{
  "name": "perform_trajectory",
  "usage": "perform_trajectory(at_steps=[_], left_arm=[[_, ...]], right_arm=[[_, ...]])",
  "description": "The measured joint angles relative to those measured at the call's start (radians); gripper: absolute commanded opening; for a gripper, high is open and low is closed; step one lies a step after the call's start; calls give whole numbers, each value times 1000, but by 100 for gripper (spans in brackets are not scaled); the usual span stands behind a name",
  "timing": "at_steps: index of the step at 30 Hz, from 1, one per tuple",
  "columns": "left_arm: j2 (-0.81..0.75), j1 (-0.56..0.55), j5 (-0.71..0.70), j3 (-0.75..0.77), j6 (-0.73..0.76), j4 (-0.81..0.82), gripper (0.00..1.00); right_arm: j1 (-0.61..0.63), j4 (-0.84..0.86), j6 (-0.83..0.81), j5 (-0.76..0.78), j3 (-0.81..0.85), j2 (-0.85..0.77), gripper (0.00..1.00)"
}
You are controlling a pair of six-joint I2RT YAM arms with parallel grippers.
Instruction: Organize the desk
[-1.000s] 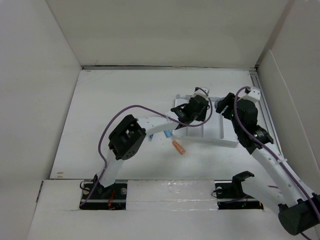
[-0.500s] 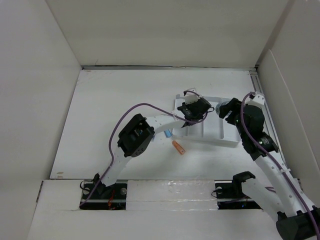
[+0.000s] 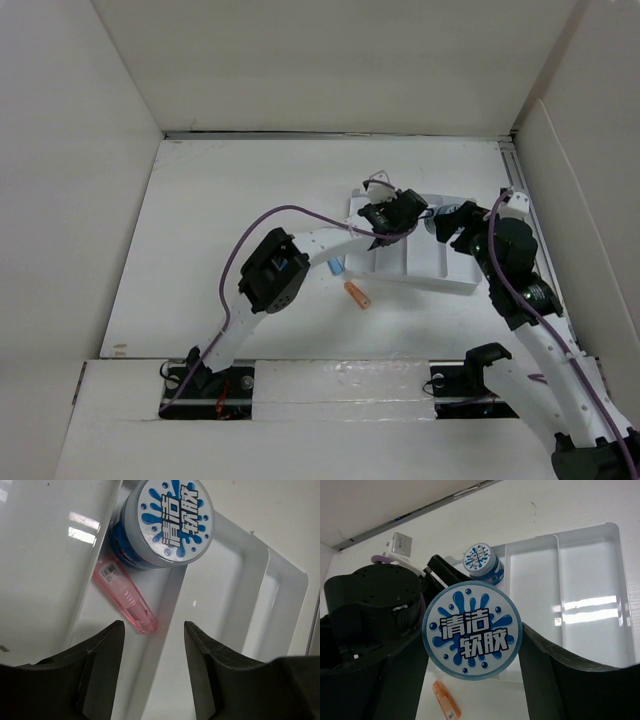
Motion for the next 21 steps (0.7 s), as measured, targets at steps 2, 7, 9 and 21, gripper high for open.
perform_trajectory(at_steps=[2, 7, 9, 21], left_arm=[[9, 1, 0, 2, -8, -5, 46], [51, 4, 0, 13, -40, -22, 46], [66, 5, -1, 23, -51, -34, 46], [149, 28, 14, 144, -90, -96, 39]], right_arm=[[0, 0, 0, -10, -3, -8, 43], [0, -6, 0, -29, -24, -57, 43], [0, -12, 0, -39, -28, -66, 43], [-6, -38, 3, -100, -50, -156, 43]])
